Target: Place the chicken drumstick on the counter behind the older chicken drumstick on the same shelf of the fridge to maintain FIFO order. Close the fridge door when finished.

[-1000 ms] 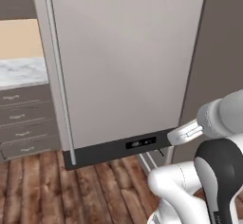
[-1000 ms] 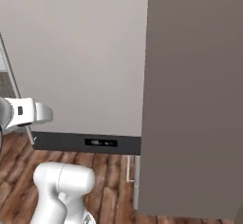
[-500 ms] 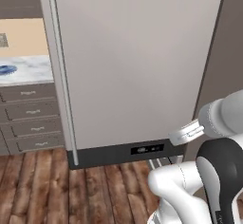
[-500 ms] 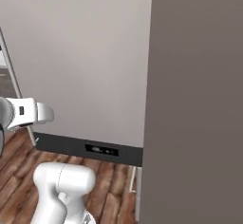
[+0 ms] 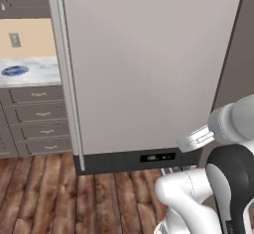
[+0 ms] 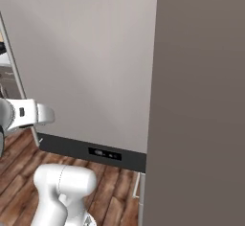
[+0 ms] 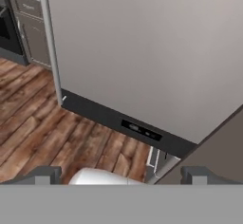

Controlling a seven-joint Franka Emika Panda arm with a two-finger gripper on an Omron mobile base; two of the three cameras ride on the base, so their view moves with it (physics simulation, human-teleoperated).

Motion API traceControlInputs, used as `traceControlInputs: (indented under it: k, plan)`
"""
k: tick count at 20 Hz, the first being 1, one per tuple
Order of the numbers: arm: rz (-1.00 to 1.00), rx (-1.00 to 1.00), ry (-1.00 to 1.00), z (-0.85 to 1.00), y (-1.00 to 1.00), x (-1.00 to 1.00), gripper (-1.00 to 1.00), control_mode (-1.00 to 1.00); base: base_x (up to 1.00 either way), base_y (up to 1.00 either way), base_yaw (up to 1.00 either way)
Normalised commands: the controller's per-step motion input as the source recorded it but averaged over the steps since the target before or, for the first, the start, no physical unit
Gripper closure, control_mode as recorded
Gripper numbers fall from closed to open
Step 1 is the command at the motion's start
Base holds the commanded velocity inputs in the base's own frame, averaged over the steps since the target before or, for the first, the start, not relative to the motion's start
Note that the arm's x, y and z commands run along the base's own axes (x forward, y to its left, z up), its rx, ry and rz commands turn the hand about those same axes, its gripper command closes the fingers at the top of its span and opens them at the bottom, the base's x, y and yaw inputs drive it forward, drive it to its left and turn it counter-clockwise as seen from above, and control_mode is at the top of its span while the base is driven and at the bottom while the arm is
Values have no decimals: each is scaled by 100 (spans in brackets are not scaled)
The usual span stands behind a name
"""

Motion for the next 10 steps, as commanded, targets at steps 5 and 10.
traceControlInputs:
  k: [5,10]
  plan:
    - [0,-1,-3,-3,-1,0,-100,-100,2,0,0]
    - [0,-4,-7,0,-36,30,-100,-100,0,0,0]
